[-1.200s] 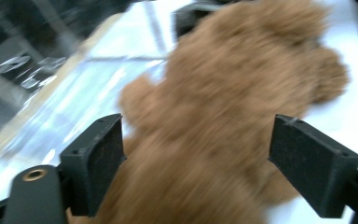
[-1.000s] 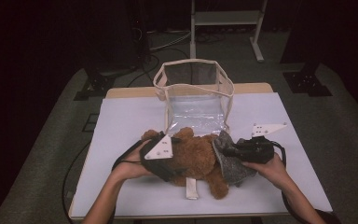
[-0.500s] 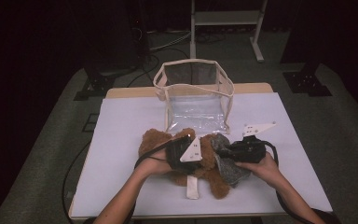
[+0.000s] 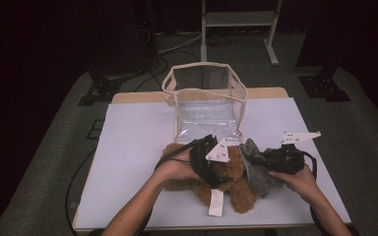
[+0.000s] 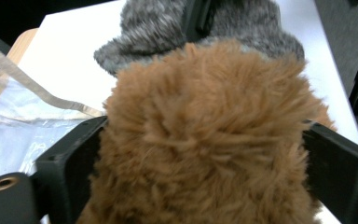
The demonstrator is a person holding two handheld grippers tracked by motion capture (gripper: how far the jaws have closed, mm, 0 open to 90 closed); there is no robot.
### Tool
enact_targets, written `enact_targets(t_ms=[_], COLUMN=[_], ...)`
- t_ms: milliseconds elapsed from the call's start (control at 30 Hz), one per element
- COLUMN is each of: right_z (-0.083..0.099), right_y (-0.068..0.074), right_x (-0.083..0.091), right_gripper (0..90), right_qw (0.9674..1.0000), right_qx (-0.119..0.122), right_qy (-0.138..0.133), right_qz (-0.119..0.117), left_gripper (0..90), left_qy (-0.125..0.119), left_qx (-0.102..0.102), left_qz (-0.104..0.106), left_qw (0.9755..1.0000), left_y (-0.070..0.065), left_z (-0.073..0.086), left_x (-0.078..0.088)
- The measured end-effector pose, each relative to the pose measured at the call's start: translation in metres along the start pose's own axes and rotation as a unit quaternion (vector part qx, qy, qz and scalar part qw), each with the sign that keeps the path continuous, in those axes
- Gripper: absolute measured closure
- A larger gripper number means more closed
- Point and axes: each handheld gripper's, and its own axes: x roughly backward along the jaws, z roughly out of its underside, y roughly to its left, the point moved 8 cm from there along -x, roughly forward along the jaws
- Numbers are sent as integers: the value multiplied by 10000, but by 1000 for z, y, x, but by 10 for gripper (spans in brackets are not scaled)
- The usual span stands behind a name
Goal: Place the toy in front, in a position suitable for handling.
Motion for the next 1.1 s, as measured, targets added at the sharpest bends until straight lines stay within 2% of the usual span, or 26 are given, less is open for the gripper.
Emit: enact_targets(t_ms=[100, 133, 167, 233, 267, 333, 433, 500, 600, 667, 733, 833, 867, 933, 1000, 1100], right_z=[0, 0, -1, -4, -5, -9, -25, -39, -52, -55, -51, -32, -24, -15, -15, -29], right_y=[-4, -3, -3, 0, 2, 4, 9, 14, 24, 28, 29, 32, 33, 33, 28, 20], right_x=[3, 3, 3, 2, 1, -1, -1, -1, -7, -9, -8, -9, -9, -8, -4, 2], right_gripper=[732, 732, 732, 732, 732, 732, 732, 733, 733, 734, 734, 734, 734, 734, 733, 734], right_qw=[9999, 9998, 9998, 9998, 9998, 9997, 9996, 9992, 9986, 9982, 9980, 9986, 9988, 9990, 9992, 9990], right_qx=[-99, -120, -103, -70, -50, -24, 92, 171, 383, 352, 293, 229, 236, 192, 163, 112], right_qy=[-74, -99, -123, -133, -134, -144, -212, -303, -272, -377, -428, -267, -160, -111, -164, -388], right_qz=[-71, -95, -117, -151, -155, -173, -157, -217, -234, -319, -353, -389, -395, -394, -317, -210], left_gripper=[37, 71, 153, 341, 392, 432, 444, 444, 447, 447, 447, 447, 447, 446, 444, 441], left_qy=[137, 166, 164, 220, 208, 14, -272, -383, -630, -653, -666, -674, -686, -629, -639, -746], left_qx=[-204, -306, -382, -411, -377, -233, 7, 100, 236, 259, 278, 338, 344, 236, 217, 200], left_qz=[-34, -45, -75, -310, -412, -499, -447, -504, -584, -685, -761, -871, -845, -768, -661, -522], left_qw=[9997, 9994, 9991, 9984, 9982, 9985, 9986, 9979, 9960, 9952, 9945, 9933, 9935, 9948, 9955, 9956], left_y=[-2, -3, -4, -2, 0, 4, 9, 12, 17, 18, 20, 24, 24, 20, 16, 11], left_z=[-1, -1, -1, 0, 0, -1, -2, -3, -7, -8, -8, -8, -8, -9, -11, -18], left_x=[-8, -10, -12, -13, -11, -3, 14, 24, 37, 43, 48, 54, 55, 54, 53, 53])
